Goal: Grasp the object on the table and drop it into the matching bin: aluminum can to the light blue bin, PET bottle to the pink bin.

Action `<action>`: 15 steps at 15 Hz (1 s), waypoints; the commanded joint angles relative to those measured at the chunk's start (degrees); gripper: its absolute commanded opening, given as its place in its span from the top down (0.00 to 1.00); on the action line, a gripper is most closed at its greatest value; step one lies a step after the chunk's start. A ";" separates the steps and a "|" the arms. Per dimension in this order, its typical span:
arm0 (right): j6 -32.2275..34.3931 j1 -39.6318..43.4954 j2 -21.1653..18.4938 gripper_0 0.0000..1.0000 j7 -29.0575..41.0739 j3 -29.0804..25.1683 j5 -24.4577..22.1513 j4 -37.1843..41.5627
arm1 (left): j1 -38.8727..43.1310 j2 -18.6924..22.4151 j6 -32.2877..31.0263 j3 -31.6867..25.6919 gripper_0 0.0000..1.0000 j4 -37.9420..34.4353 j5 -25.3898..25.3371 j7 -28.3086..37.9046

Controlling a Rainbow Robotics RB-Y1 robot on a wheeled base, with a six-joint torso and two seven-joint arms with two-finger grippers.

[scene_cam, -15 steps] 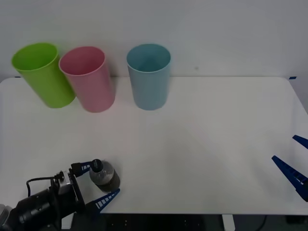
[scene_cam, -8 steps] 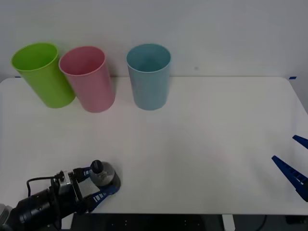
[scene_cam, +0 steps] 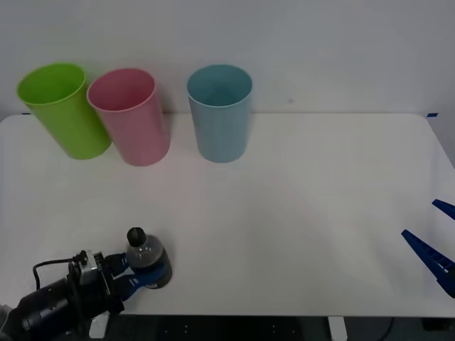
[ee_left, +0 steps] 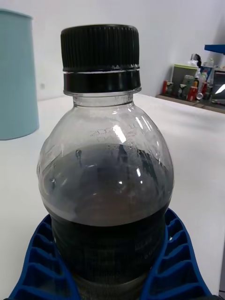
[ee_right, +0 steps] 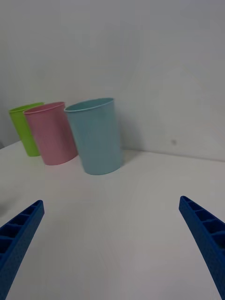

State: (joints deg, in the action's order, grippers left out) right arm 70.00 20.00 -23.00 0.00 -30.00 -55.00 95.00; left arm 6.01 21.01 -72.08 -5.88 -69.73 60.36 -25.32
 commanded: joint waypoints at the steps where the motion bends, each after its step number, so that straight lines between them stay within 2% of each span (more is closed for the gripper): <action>1: 0.00 0.00 0.00 0.00 0.00 0.00 0.00 0.00 | 0.49 2.02 0.18 -0.10 1.00 -0.06 -3.50 0.18; 5: 0.00 0.00 0.00 0.00 0.00 0.00 0.00 0.00 | 2.52 4.65 4.93 -0.19 1.00 -2.78 -8.42 0.27; 12: 0.00 0.00 0.00 0.00 0.00 0.00 0.00 0.00 | 9.11 4.74 18.64 -1.95 1.00 -13.86 -17.21 1.67; 15: 0.00 0.00 0.00 0.00 0.00 0.00 0.00 0.00 | 8.32 4.74 19.60 -4.58 1.00 -14.47 -17.91 3.34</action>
State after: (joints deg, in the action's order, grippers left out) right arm 70.00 20.00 -23.00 0.00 -30.00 -55.00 95.00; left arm 14.75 25.75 -52.55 -9.73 -84.15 42.46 -22.59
